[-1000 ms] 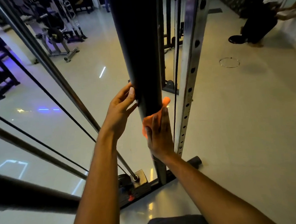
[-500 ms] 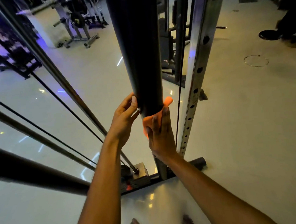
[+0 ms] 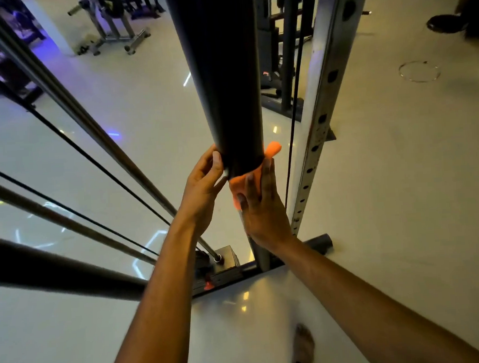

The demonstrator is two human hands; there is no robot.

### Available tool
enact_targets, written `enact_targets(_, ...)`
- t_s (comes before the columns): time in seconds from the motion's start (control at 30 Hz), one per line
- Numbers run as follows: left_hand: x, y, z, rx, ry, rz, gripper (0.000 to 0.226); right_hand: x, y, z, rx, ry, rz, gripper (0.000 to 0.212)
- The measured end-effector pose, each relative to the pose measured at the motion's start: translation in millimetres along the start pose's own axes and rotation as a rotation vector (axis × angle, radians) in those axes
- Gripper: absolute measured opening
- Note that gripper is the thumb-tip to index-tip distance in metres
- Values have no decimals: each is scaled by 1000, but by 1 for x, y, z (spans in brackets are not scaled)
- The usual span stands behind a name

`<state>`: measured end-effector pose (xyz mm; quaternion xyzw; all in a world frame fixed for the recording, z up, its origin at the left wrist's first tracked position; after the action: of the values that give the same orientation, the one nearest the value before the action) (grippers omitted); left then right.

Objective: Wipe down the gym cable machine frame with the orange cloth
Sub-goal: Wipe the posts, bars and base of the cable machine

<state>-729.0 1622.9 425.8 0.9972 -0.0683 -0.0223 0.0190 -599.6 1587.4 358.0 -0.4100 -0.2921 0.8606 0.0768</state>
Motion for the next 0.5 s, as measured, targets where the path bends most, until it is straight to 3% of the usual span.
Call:
enact_targets(0.17, -6, -15, 28, 47, 8, 61, 45, -8, -25, 7, 4, 21, -129, 108)
enact_targets(0.33, -5, -13, 56, 124, -5, 12, 42, 40, 37, -31, -112, 81, -27, 111)
enact_targets(0.4, -7, -14, 76, 139, 2, -14, 45, 50, 38, -40, -173, 25, -78, 112)
enact_targets(0.5, -5, -19, 111, 155, -38, 1, 53, 41, 14, -40, -226, -74, -184, 95)
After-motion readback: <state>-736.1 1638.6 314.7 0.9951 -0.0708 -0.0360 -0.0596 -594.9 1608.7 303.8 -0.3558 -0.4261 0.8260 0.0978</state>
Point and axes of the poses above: each hand's wrist, its own y-axis away from the middle knuckle, its own x-axis out of the palm, z = x × y, the point moved 6 cm from there along -y, towards the middle knuckle, and after that the axes turned 1 degree about x, right-handed, at the moved point
